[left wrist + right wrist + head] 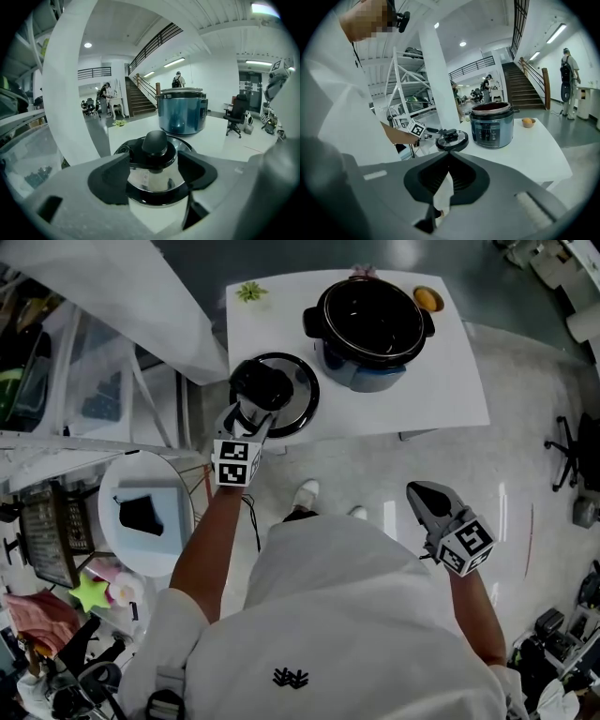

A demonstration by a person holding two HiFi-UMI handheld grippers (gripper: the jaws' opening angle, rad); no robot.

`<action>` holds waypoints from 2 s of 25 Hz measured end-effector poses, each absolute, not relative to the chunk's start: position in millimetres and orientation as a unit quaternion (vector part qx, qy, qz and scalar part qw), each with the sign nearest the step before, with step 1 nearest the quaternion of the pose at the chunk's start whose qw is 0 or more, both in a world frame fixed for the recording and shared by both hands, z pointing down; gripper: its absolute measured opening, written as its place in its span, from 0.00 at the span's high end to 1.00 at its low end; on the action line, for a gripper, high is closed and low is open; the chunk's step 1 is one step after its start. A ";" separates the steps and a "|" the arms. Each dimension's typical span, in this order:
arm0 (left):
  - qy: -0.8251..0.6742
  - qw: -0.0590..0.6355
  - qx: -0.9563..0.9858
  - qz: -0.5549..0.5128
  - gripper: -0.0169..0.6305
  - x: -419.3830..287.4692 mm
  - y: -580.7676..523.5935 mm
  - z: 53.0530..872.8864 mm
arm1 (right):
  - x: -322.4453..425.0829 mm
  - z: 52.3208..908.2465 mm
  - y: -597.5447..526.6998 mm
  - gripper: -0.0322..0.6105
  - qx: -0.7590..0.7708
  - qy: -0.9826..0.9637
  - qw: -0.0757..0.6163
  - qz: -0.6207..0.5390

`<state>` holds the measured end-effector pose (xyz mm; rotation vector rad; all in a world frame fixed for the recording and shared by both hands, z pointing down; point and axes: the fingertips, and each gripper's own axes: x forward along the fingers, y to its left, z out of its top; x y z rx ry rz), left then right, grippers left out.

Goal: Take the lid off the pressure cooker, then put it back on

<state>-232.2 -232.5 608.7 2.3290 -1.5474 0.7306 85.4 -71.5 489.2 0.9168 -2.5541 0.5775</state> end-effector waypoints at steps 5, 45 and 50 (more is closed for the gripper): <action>-0.536 0.124 0.795 0.256 0.47 -236.6 -224.6 606.6 | 77.7 488.8 -72.1 0.93 0.310 -0.912 0.179 0.202; -0.480 0.127 0.824 0.273 0.53 -191.2 -315.3 643.2 | 100.1 494.2 -60.0 0.93 0.409 -0.862 0.195 0.228; -0.476 0.128 0.826 0.275 0.53 -190.2 -315.6 642.6 | 101.8 493.4 -58.6 0.93 0.415 -0.859 0.196 0.228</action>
